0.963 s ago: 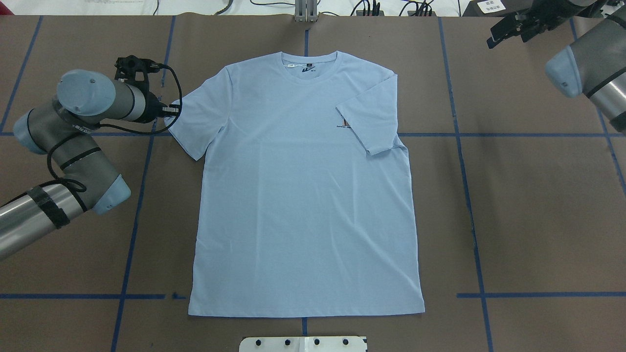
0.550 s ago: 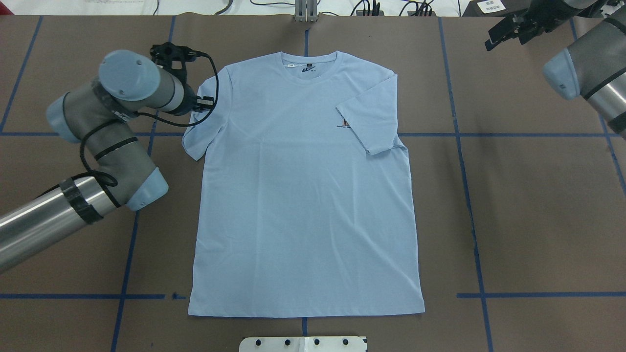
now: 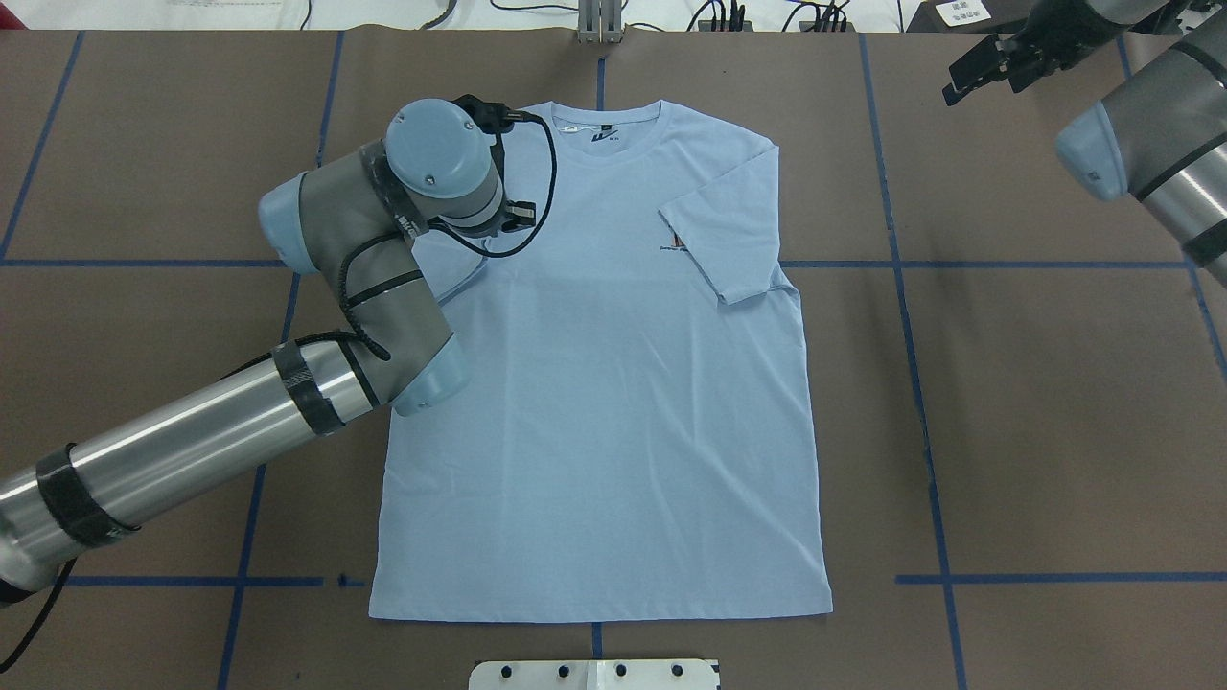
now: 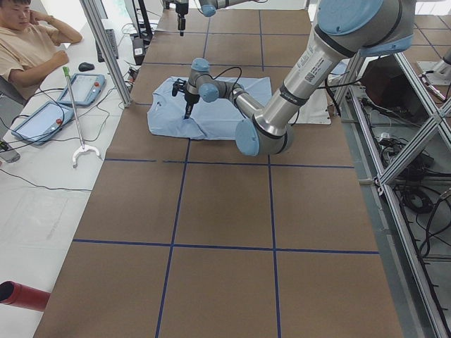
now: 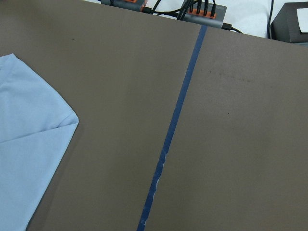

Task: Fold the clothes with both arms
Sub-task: 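Fold the sleeve nearest the left gripper inward onto the shirt body, then move both grippers down to the shirt hem corners nearest the robot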

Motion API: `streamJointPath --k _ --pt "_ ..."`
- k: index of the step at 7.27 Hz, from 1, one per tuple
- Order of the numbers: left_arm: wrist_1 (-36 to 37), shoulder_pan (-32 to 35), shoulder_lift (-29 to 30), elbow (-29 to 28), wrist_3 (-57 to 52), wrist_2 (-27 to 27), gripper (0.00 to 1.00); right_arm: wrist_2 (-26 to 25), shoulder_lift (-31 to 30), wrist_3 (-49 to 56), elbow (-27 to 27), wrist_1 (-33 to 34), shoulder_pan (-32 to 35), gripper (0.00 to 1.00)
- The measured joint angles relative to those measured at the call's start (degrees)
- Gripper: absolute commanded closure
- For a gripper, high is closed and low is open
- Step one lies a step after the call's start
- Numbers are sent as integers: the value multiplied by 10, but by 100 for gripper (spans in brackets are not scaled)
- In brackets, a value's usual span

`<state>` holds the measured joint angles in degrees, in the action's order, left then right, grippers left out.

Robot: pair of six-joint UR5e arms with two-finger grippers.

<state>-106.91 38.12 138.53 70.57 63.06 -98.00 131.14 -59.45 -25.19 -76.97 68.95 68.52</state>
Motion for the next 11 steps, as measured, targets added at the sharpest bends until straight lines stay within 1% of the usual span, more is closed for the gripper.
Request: streamJointPath --k 1,2,3,6,7,8,9,10,11 --pt "-10 -1 13 -21 1 0 0 -1 1 0 0 0 -2 0" --pt "-29 -1 16 -28 0 -1 0 -1 1 1 0 0 -6 0" --pt "-48 -2 15 -22 -1 -5 0 0 2 1 0 0 -8 0" --pt "-52 -1 8 24 -4 -30 0 -2 2 -16 -8 0 -17 0" --pt "-41 -1 -7 58 -5 -33 0 -21 -7 -56 -34 0 -37 0" --pt "-22 -1 -38 118 -5 -34 0 -64 -30 -119 -83 0 -75 0" --pt "3 -3 -81 197 -4 -42 0 -107 -71 -196 -155 0 -123 0" --pt "19 -11 -126 275 -1 -56 0 -136 -125 -263 -235 0 -167 0" --pt "26 -29 -165 340 16 -62 0 -171 -189 -323 -317 0 -214 0"
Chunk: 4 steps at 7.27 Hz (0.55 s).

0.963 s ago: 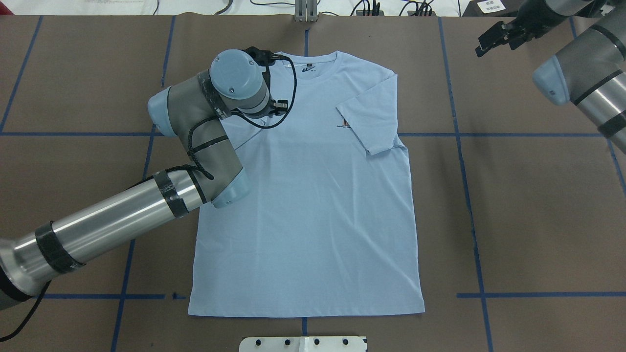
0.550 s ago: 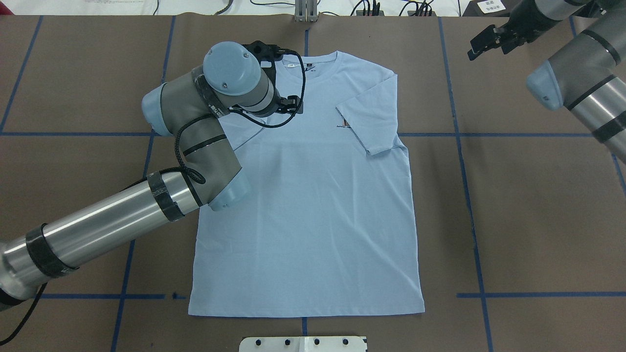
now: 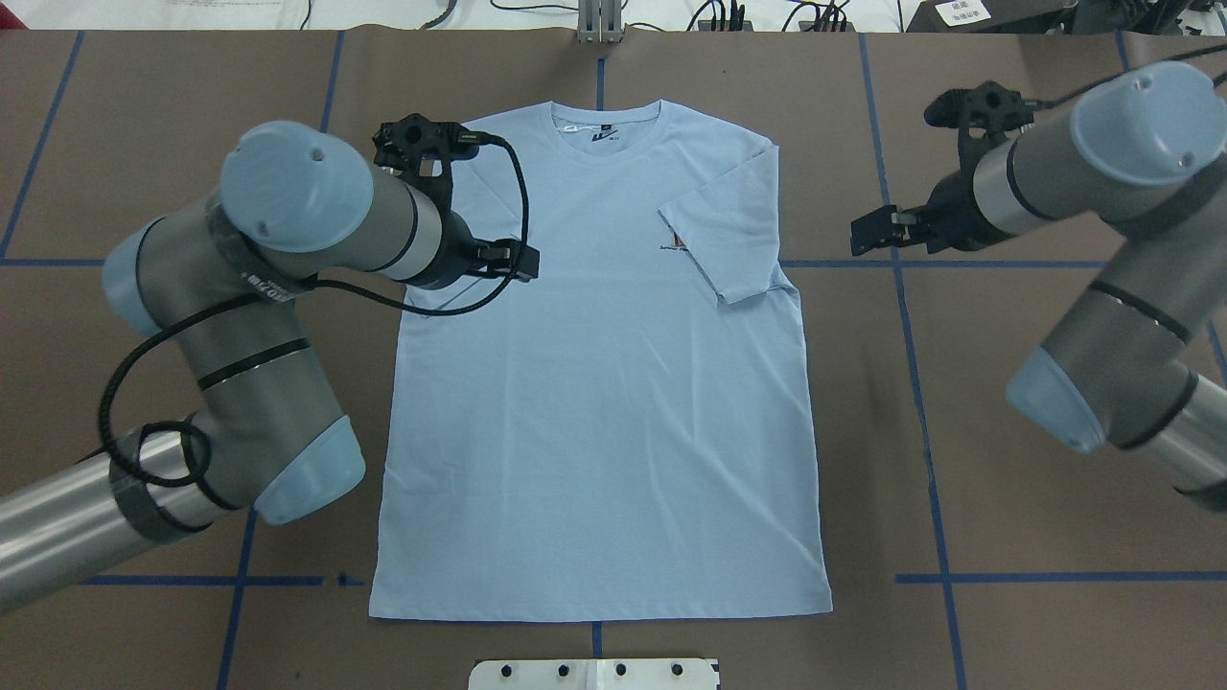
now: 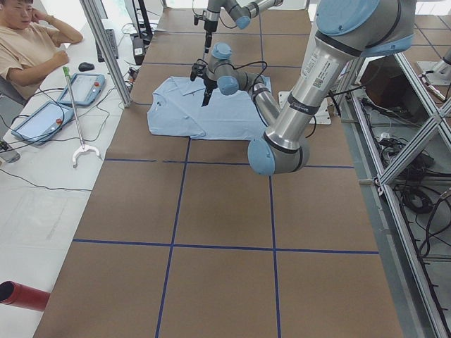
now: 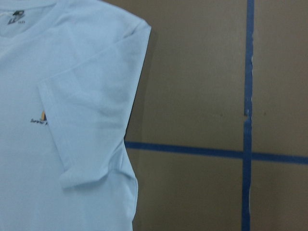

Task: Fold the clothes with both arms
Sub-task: 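Move both grippers down to the shirt hem corners nearest the robot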

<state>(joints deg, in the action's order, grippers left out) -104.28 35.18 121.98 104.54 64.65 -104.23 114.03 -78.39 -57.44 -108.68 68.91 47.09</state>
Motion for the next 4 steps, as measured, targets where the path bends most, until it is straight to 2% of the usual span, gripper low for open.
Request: streamJointPath --k 2,4 --pt "3 -55 -68 95 84 22 0 -76 -105 -125 -128 1 -102 2" --pt "3 -114 -141 169 157 63 1 -191 -141 -277 -180 1 -230 4"
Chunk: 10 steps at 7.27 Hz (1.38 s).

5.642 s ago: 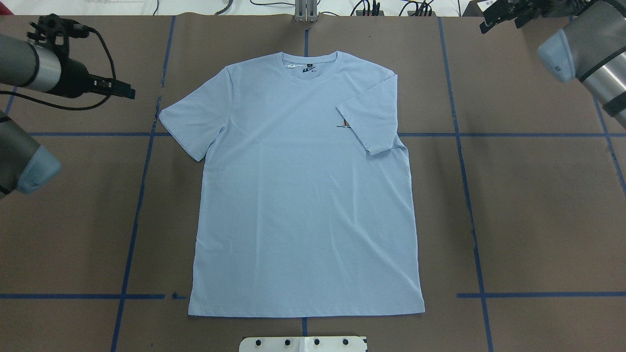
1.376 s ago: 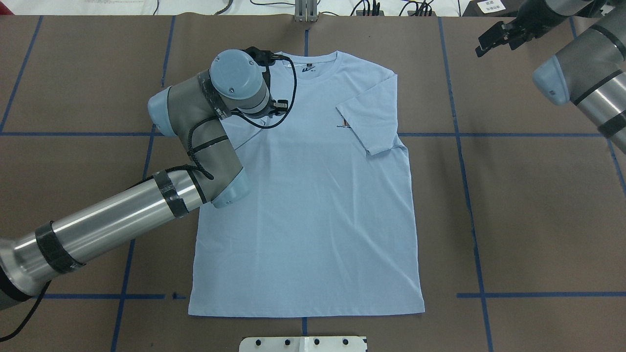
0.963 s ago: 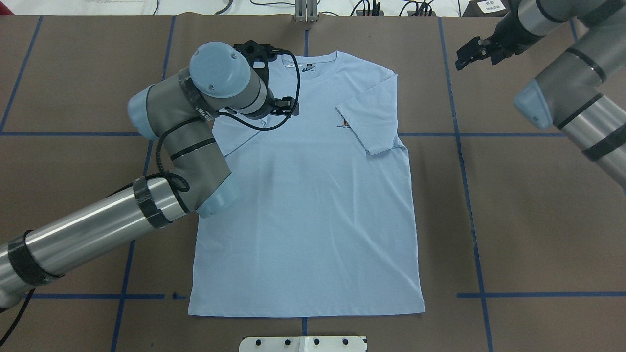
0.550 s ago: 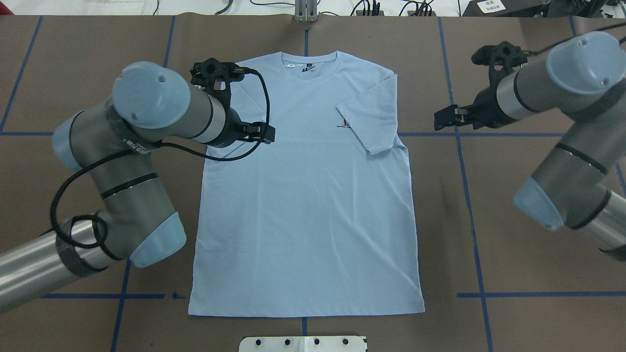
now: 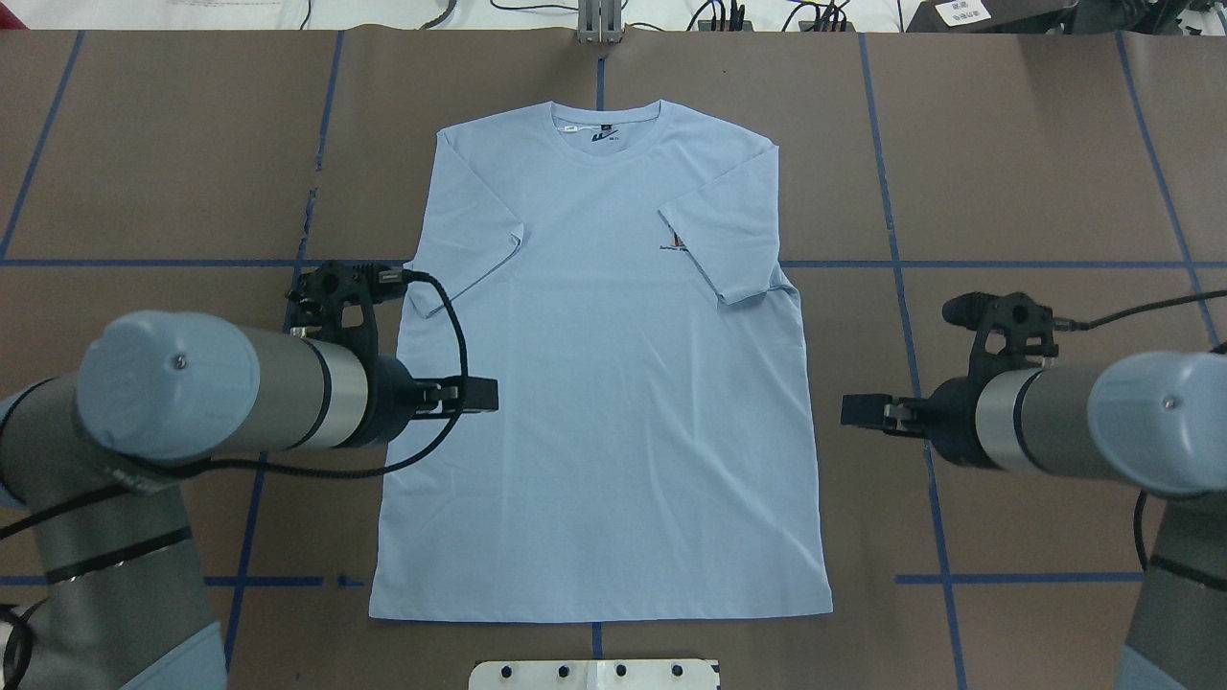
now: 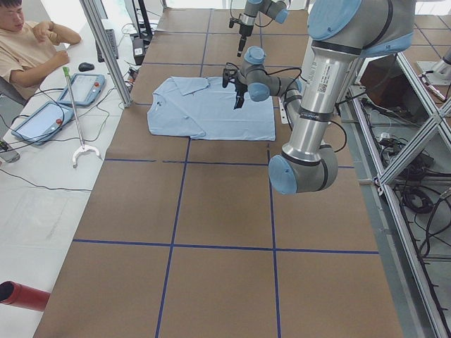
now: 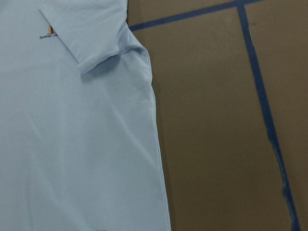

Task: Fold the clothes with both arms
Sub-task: 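Move both grippers down to the shirt hem corners nearest the robot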

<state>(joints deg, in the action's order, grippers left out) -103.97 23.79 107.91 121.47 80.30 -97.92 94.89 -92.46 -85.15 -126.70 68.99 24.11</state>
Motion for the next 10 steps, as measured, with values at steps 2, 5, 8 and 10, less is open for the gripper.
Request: streamJointPath --k 2,5,8,10 --pt "-1 -98 -65 49 101 72 19 -114 -9 -146 -22 0 -124 2" --pt "0 -204 -117 49 204 139 27 -209 -12 -221 -29 1 -217 1" --pt "1 -224 -123 14 208 152 34 -223 -12 -225 -28 1 -226 1" --pt "2 -224 -123 8 200 153 40 -229 -12 -225 -26 1 -229 1"
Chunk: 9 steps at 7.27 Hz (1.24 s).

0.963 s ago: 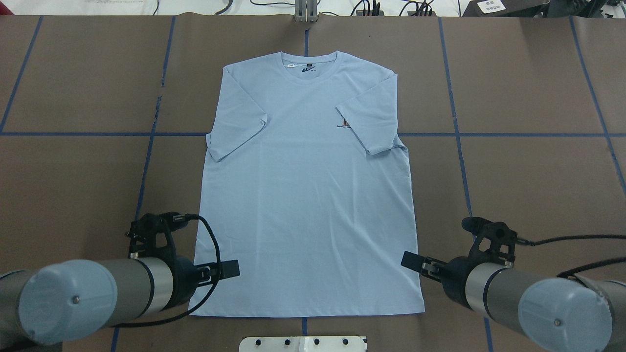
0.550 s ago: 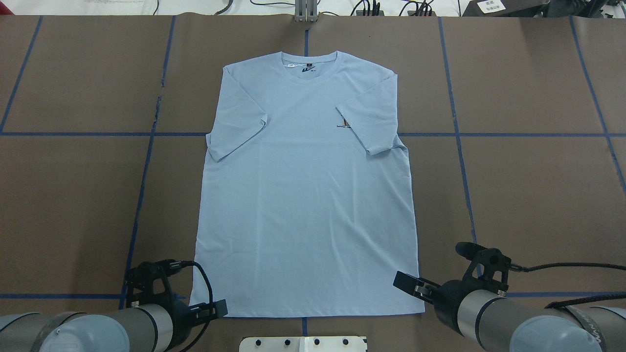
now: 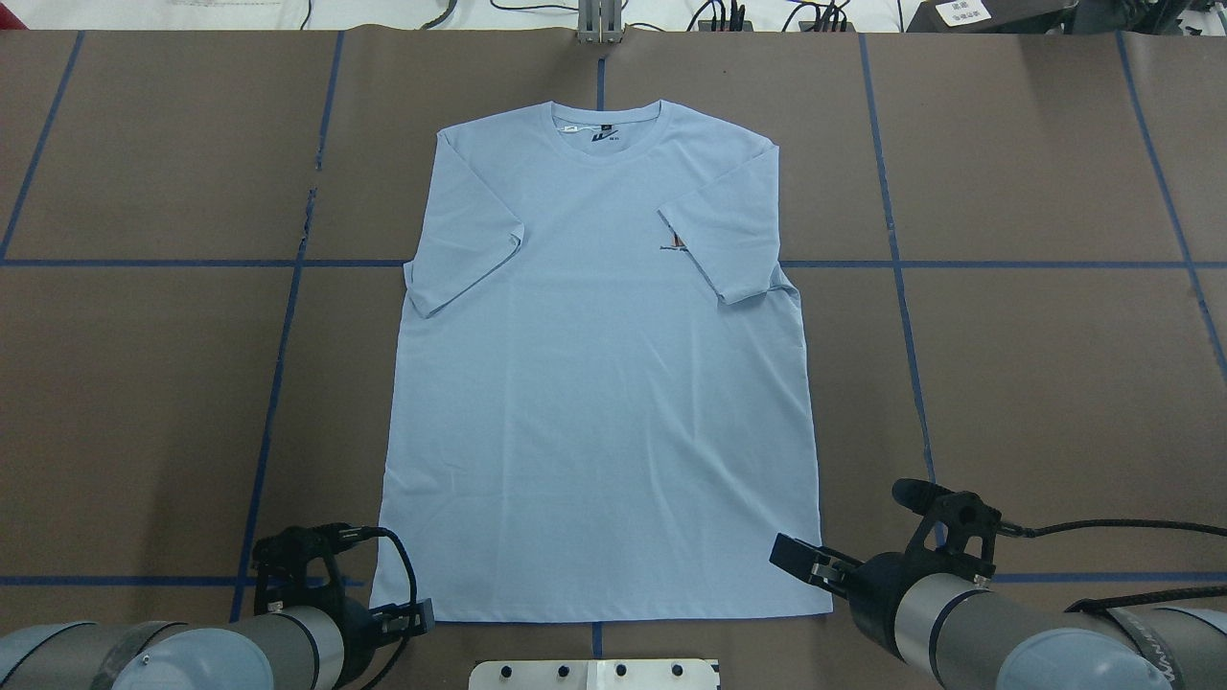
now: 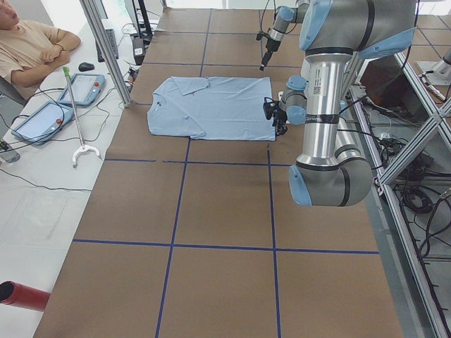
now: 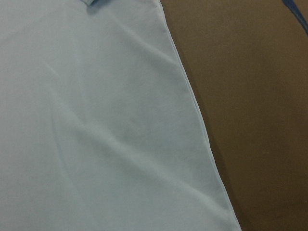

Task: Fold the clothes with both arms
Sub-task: 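Move both grippers down to the shirt hem corners nearest the robot, then grasp both hem corners with the left and right grippers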

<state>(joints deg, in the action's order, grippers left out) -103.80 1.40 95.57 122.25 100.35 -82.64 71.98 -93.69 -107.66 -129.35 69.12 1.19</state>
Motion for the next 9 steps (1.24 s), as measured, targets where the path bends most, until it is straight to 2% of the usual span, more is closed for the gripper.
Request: streamJointPath --k 6,9 --pt "-2 8 0 -21 -49 1 41 -2 -1 1 3 0 -1 1" --pt "-3 8 0 -28 -53 0 51 -2 -1 0 4 0 -1 1"
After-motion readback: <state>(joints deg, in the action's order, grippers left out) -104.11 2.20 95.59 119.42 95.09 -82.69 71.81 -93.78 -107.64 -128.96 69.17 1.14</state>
